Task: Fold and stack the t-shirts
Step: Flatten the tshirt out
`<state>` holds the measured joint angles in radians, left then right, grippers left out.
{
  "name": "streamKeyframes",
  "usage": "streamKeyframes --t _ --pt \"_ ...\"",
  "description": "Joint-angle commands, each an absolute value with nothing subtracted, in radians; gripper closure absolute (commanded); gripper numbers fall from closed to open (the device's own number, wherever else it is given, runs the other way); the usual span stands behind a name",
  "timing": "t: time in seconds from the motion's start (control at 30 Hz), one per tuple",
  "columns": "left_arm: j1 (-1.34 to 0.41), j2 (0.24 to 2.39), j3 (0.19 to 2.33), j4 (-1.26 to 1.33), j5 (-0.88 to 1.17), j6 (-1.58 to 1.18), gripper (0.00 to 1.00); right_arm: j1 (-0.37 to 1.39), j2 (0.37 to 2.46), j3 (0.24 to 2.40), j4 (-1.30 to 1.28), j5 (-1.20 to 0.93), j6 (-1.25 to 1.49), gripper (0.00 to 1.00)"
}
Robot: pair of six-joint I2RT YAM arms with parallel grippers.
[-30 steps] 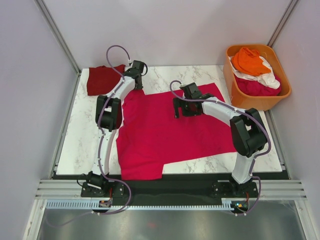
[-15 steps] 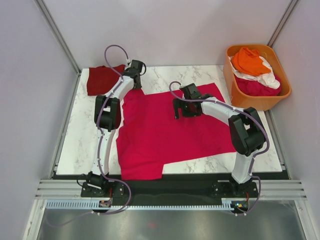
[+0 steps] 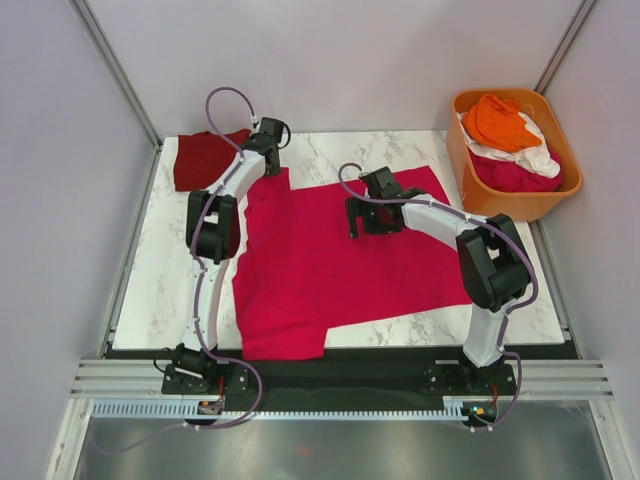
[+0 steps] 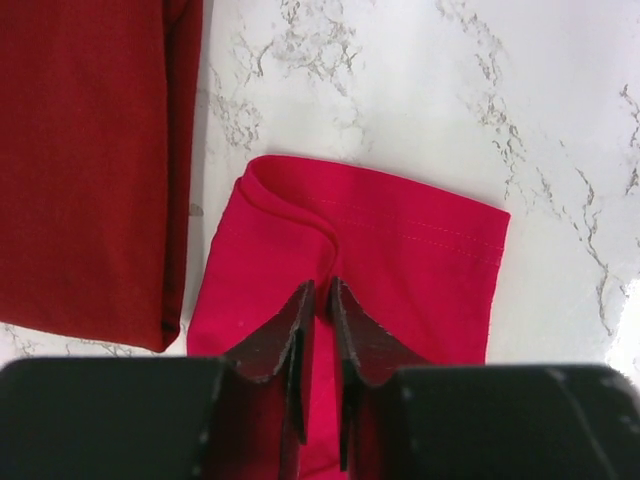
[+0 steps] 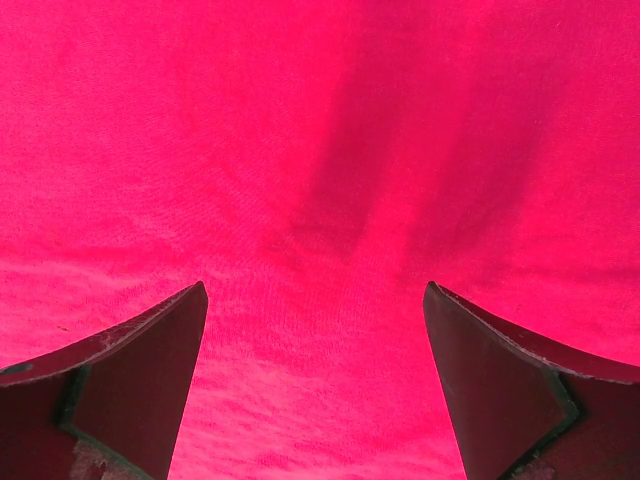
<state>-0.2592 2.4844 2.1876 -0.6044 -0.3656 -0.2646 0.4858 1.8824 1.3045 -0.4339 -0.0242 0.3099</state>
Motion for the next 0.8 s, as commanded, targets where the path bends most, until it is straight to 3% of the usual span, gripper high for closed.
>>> streamKeyframes --t 0.0,0.13,0.2,0.3,0.5,0.53,0.57,0.63,0.73,0.77 --pt "-0.253 2.444 2.200 -0.594 -0.387 -0.273 0.82 0.482 1.893 1.341 -0.425 -0.014 0.304 0.02" --pt "-0.253 2.464 2.206 -0.594 -0.377 -0.281 0.88 0.479 1.894 1.341 -0.425 -0.014 0.302 0.02" --pt "-0.253 2.468 2.210 -0.594 -0.371 -0.282 0.98 0.480 1.893 1.341 -0.426 -0.014 0.302 0.02" --pt "-0.253 2.451 2.212 -0.594 -0.356 -0.258 0.98 0.480 1.898 1.342 -0.426 -0.012 0.302 0.02" --pt "-0.197 2.395 2.319 -0.592 -0.584 0.044 0.97 0.479 1.914 1.351 -0.411 -0.060 0.310 0.02" --pt "-0.178 2.396 2.338 -0.592 -0.597 0.089 0.89 0.479 1.916 1.351 -0.391 -0.098 0.311 0.02" --pt "-0.160 2.402 2.367 -0.592 -0.621 0.104 0.63 0.479 1.920 1.351 -0.384 -0.116 0.311 0.02" --pt "-0.117 2.398 2.372 -0.594 -0.652 0.123 0.21 0.479 1.928 1.362 -0.376 -0.147 0.314 0.02" --pt "-0.078 2.359 2.323 -0.595 -0.722 0.068 0.14 0.477 1.936 1.370 -0.376 -0.161 0.319 0.02" --pt "-0.063 2.321 2.269 -0.595 -0.748 0.046 0.00 0.479 1.931 1.370 -0.377 -0.167 0.322 0.02"
